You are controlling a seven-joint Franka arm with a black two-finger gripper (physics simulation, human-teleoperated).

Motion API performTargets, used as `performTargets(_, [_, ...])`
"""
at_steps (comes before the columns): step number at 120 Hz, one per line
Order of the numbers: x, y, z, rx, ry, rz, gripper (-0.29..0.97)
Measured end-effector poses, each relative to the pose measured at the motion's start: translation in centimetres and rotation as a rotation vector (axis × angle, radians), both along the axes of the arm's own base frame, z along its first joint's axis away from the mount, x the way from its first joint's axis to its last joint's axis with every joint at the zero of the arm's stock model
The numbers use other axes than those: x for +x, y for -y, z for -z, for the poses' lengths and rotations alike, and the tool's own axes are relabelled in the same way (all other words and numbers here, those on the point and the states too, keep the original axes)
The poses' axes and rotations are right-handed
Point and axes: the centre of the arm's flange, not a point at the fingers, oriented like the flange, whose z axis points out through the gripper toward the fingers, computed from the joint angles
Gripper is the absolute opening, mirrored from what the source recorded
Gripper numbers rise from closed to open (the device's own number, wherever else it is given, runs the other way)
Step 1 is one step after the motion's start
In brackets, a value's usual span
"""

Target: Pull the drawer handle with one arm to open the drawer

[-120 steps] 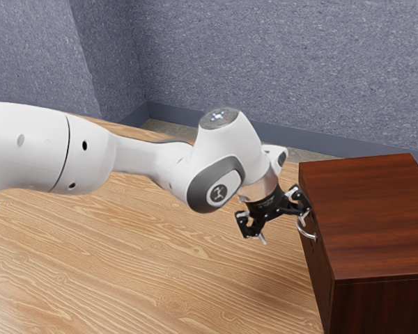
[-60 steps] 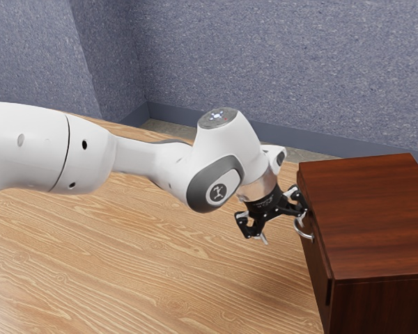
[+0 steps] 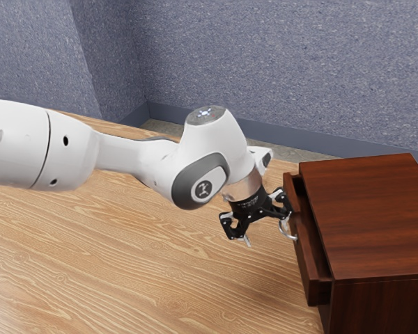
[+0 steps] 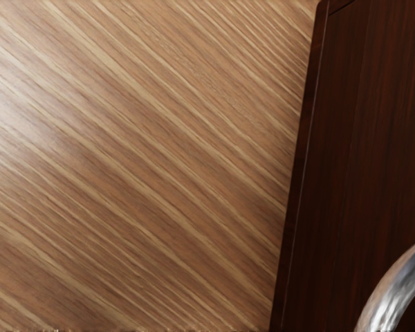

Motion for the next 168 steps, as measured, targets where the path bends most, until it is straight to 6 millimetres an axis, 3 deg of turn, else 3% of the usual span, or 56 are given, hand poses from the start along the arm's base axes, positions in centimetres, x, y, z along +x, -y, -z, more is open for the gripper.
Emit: performTargets(168, [-5.9, -10.6, 0.0, 0.04, -0.041, -0.014, 0.62])
